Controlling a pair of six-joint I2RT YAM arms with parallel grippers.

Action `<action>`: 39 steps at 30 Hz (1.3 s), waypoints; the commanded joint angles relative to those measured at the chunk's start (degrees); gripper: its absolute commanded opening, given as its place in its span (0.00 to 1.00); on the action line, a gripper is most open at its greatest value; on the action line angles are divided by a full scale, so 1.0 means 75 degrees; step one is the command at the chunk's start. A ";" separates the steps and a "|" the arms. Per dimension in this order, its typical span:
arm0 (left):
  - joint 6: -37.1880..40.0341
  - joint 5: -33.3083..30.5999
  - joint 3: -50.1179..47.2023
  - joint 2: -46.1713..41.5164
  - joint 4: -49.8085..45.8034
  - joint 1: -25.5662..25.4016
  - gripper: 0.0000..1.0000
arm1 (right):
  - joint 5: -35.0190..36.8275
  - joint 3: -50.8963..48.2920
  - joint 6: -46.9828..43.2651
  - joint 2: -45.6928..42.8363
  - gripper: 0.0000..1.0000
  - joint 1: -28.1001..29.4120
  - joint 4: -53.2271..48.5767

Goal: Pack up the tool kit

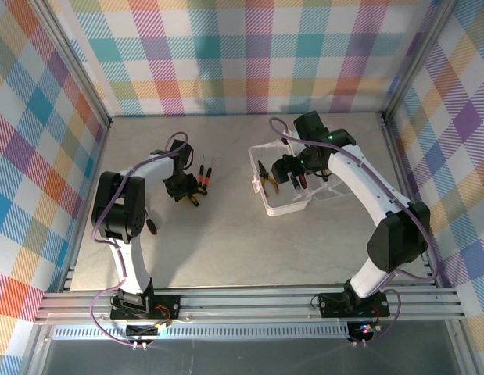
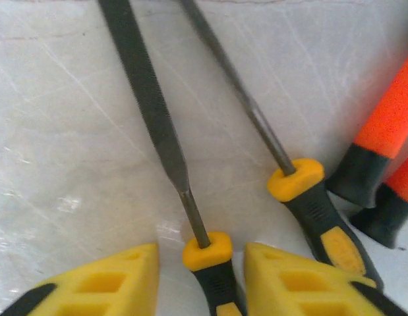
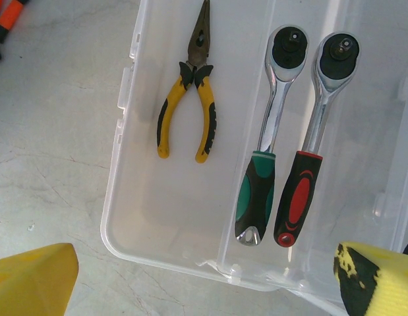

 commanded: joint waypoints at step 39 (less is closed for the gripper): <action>0.0201 0.5050 -0.0338 -0.3515 0.2622 -0.1393 0.00 | -0.4639 -0.1251 0.3034 -0.1122 1.00 -0.0022 0.3559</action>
